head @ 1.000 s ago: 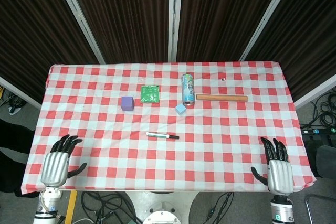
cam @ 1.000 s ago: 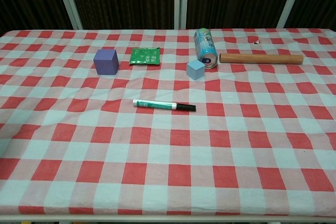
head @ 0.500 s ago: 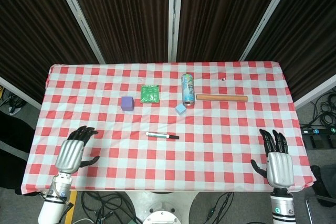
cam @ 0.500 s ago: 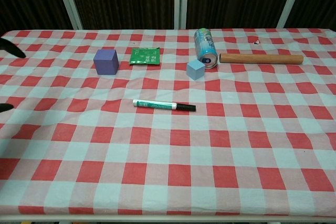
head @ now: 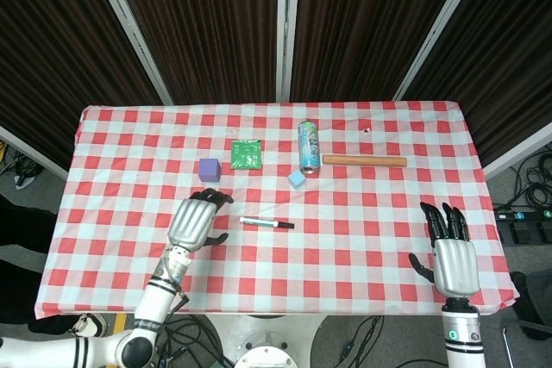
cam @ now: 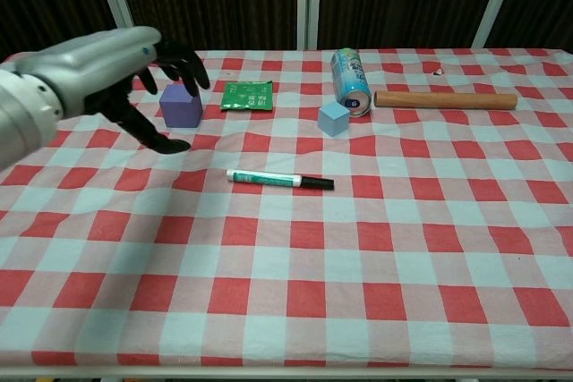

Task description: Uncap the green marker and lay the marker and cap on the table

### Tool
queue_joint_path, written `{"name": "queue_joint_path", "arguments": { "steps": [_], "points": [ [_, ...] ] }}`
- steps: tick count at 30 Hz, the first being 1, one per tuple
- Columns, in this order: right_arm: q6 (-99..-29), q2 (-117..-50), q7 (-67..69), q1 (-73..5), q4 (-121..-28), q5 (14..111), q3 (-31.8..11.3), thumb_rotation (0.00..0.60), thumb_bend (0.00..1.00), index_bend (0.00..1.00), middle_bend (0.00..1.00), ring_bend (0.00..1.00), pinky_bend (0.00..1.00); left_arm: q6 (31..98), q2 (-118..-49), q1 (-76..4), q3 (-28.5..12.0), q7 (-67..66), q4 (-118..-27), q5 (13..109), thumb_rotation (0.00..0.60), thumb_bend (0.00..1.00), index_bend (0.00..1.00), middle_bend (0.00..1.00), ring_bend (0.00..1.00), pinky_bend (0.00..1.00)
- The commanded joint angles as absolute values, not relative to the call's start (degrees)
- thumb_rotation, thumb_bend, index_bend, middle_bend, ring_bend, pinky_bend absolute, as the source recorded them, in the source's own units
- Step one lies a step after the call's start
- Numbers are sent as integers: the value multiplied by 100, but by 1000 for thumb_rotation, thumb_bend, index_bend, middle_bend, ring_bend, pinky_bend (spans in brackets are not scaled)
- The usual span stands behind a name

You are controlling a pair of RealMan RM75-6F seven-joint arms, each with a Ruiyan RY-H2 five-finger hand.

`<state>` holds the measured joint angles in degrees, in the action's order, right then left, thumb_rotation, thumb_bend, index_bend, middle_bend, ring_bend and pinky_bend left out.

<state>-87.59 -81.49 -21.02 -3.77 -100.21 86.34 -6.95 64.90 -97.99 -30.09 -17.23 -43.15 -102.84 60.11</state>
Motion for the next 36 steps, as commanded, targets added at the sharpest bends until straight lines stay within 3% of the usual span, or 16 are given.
{"name": "queue_joint_path", "arguments": {
  "steps": [1, 6, 19, 36],
  "points": [
    [-8800, -8107, -2083, -366, -10018, 8609, -711, 600, 64, 92, 135, 0, 13, 6152, -10404, -3661, -1969, -4697, -9729, 5215, 600, 196, 322, 320, 248, 336],
    [-8822, -8055, -2038, -355, -10018, 8534, -723, 600, 64, 92, 136, 0, 13, 6078, -10827, -4014, -1922, -4658, -9136, 4936, 600, 223, 352, 354, 324, 393],
    [-8767, -8091, -2019, -390, -9959, 8416, -679, 600, 64, 92, 135, 0, 13, 6016, -11202, -4470, -1645, -4655, -8061, 4636, 600, 273, 433, 408, 370, 443],
    [-8714, -8161, -1809, -416, -9728, 8285, -651, 600, 64, 92, 135, 0, 13, 6299, -11540, -4946, -1534, -5270, -7447, 4469, 600, 303, 474, 478, 428, 496]
  ]
}}
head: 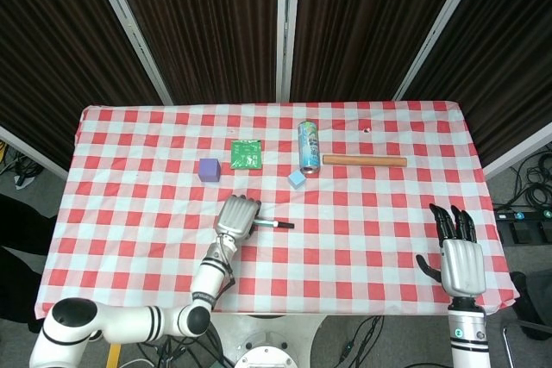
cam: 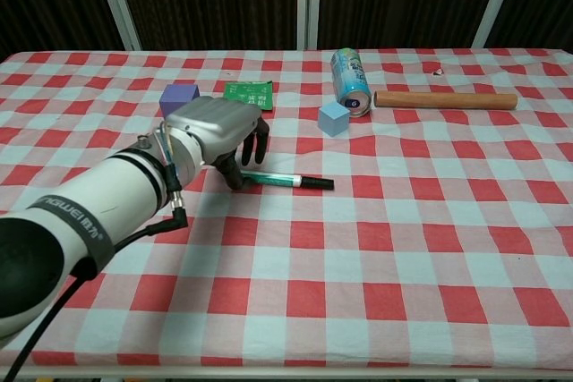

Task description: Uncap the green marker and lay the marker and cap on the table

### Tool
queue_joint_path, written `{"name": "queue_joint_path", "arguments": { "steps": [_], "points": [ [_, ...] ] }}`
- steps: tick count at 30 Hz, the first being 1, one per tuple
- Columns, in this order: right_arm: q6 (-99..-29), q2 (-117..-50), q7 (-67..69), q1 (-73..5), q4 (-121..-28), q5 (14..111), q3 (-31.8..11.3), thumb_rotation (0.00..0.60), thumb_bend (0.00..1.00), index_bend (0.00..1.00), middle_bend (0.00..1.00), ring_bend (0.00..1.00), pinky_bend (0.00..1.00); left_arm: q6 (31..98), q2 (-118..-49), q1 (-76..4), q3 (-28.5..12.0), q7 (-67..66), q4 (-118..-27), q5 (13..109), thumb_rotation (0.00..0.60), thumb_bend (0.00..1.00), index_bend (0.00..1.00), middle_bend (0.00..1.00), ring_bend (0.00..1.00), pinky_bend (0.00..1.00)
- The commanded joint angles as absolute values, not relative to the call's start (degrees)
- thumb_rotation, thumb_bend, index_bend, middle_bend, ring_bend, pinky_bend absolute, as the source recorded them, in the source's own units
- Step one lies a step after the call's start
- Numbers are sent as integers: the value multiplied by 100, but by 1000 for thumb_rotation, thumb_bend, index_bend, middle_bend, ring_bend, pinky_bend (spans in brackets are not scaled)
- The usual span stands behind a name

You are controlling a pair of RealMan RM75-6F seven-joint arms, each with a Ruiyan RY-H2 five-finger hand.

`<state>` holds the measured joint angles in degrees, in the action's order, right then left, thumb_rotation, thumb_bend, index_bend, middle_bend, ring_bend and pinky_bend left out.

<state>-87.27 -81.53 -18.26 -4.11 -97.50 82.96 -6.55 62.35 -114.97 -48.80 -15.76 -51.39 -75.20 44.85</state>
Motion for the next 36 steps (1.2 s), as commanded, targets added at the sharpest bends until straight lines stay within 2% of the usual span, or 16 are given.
{"name": "queue_joint_path", "arguments": {
  "steps": [1, 14, 26, 36],
  "points": [
    [-8710, -8169, -1794, -419, -9711, 8280, -648, 600, 64, 92, 135, 0, 13, 6309, -11555, -4971, -1506, -5345, -7414, 4454, 600, 303, 476, 482, 430, 496],
    [-8701, -8212, -1689, -423, -9601, 8216, -632, 600, 65, 92, 134, 0, 13, 6292, -11641, -5088, -1428, -5609, -7254, 4235, 600, 311, 499, 510, 453, 506],
    [-8694, -8212, -1623, -426, -9551, 8183, -623, 600, 66, 92, 134, 0, 13, 6279, -11727, -5140, -1458, -5516, -7099, 4230, 600, 401, 538, 547, 490, 532],
    [-8718, -8175, -1741, -474, -9663, 8261, -639, 600, 65, 92, 139, 0, 14, 6458, -11508, -5054, -1526, -5102, -7518, 4613, 600, 432, 587, 594, 540, 572]
  ]
}}
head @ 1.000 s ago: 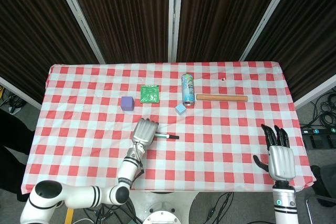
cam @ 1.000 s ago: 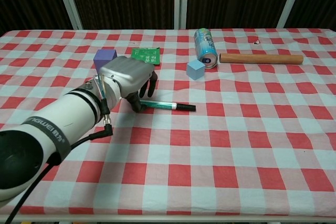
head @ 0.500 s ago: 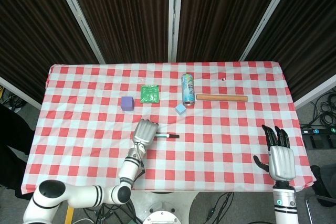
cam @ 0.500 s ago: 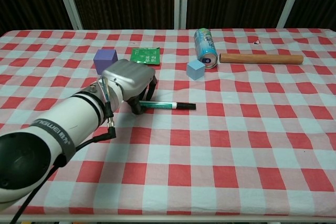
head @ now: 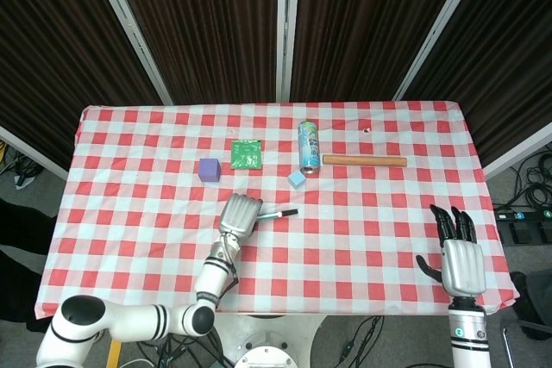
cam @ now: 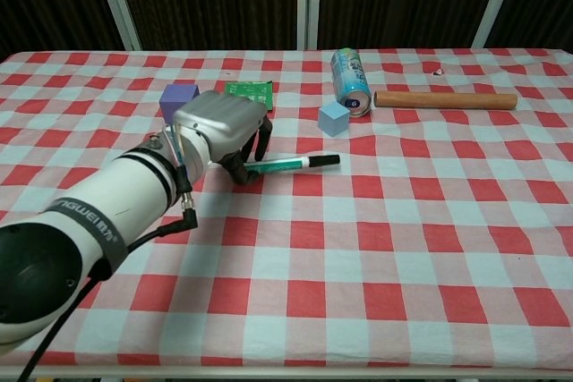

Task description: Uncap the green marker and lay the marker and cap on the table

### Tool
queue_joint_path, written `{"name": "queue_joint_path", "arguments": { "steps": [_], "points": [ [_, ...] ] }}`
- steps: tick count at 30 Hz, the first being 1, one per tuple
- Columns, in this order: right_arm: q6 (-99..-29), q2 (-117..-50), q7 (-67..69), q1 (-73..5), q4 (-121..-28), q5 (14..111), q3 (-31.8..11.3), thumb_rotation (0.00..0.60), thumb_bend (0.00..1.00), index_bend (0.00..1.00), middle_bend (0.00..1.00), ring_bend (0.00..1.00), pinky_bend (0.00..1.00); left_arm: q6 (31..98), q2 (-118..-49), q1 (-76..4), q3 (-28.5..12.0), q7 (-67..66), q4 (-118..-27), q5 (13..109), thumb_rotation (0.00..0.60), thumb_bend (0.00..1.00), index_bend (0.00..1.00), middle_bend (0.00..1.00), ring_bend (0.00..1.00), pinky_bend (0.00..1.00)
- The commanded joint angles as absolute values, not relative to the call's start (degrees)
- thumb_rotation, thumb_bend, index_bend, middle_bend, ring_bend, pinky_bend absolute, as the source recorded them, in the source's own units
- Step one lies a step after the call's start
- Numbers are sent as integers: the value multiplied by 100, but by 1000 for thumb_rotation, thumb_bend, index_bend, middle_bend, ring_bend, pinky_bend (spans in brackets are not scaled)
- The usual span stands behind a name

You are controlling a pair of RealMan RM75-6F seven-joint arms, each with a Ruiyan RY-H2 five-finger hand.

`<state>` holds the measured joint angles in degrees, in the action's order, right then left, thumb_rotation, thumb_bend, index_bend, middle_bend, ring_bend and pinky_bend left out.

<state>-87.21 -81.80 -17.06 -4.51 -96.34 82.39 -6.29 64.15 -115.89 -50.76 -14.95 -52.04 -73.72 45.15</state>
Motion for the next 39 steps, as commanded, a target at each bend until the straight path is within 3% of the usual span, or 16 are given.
{"name": "queue_joint_path", "arguments": {
  "steps": [1, 7, 15, 28, 39],
  "points": [
    [-8701, -8174, -1773, -499, -9688, 8271, -651, 600, 65, 92, 140, 0, 14, 6473, -11462, -5052, -1547, -5057, -7628, 4663, 600, 431, 587, 595, 540, 572],
    [-8516, -8233, -2036, -793, -9780, 8349, -840, 600, 67, 143, 191, 0, 46, 6532, -11211, -5087, -1626, -4887, -8270, 4957, 600, 431, 591, 599, 545, 579],
    [-7714, -8190, -2376, -1526, -9910, 8229, -1200, 600, 199, 357, 274, 39, 125, 6454, -10992, -5326, -1771, -5165, -8813, 4859, 600, 432, 593, 601, 545, 580],
    [-6713, -8921, -3009, -2693, -9466, 7735, -1561, 600, 195, 366, 306, 68, 151, 6561, -10964, -5788, -2021, -5504, -8861, 4560, 600, 432, 593, 602, 545, 580],
    [-6614, -9386, -2992, -3029, -9086, 7519, -1456, 600, 183, 385, 361, 89, 166, 6751, -10809, -5911, -1990, -5657, -9108, 4384, 600, 433, 594, 602, 546, 580]
  ]
}}
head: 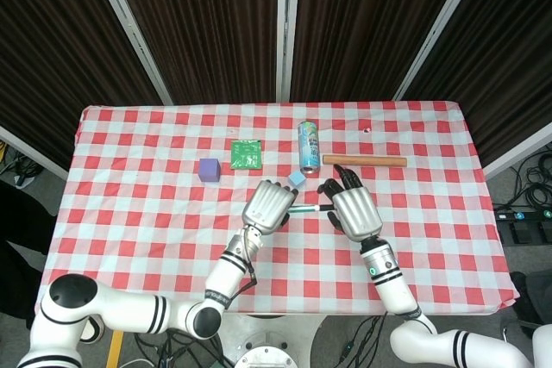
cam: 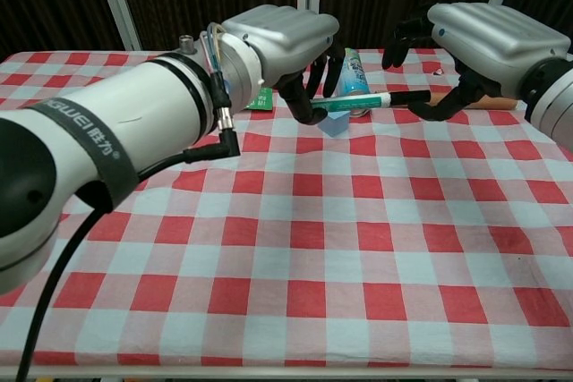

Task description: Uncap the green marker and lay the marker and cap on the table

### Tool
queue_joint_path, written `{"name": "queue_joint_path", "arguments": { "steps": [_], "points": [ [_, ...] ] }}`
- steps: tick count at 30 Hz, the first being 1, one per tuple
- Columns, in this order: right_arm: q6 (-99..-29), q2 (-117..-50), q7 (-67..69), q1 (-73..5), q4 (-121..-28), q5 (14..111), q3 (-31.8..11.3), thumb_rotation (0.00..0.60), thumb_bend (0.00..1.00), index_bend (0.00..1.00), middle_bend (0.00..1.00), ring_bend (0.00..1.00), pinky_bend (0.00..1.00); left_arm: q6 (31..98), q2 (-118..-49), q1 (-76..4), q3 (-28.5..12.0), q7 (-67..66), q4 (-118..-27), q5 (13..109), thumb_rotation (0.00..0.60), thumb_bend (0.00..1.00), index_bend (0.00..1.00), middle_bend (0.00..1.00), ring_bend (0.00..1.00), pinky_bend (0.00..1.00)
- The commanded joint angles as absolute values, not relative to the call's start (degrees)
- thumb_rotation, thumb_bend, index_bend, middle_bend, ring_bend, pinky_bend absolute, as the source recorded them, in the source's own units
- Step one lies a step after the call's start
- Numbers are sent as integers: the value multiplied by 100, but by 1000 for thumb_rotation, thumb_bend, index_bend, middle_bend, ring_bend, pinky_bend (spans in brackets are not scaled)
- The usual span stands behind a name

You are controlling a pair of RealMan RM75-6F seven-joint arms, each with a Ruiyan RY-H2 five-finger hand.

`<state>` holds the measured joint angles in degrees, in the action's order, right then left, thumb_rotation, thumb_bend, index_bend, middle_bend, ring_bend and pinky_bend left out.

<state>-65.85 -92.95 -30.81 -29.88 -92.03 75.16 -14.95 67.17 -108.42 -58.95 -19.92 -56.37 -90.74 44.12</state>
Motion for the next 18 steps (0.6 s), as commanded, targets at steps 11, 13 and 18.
{"name": "queue_joint_path", "arguments": {
  "steps": [11, 13, 18],
  "points": [
    [-6855, -9575, -2817, -3125, -8850, 7667, -1347, 600, 186, 448, 414, 128, 174, 6830, -10763, -6012, -1945, -5604, -9158, 4272, 600, 432, 594, 603, 546, 580],
    [-6879, -9581, -2786, -3129, -8826, 7667, -1337, 600, 188, 457, 421, 135, 177, 6833, -10763, -6031, -1928, -5602, -9138, 4262, 600, 432, 594, 603, 546, 580],
    [-6937, -9600, -2733, -3143, -8763, 7675, -1302, 600, 197, 499, 449, 160, 199, 6846, -10753, -6050, -1881, -5574, -9090, 4213, 600, 432, 594, 603, 546, 580]
  ]
}}
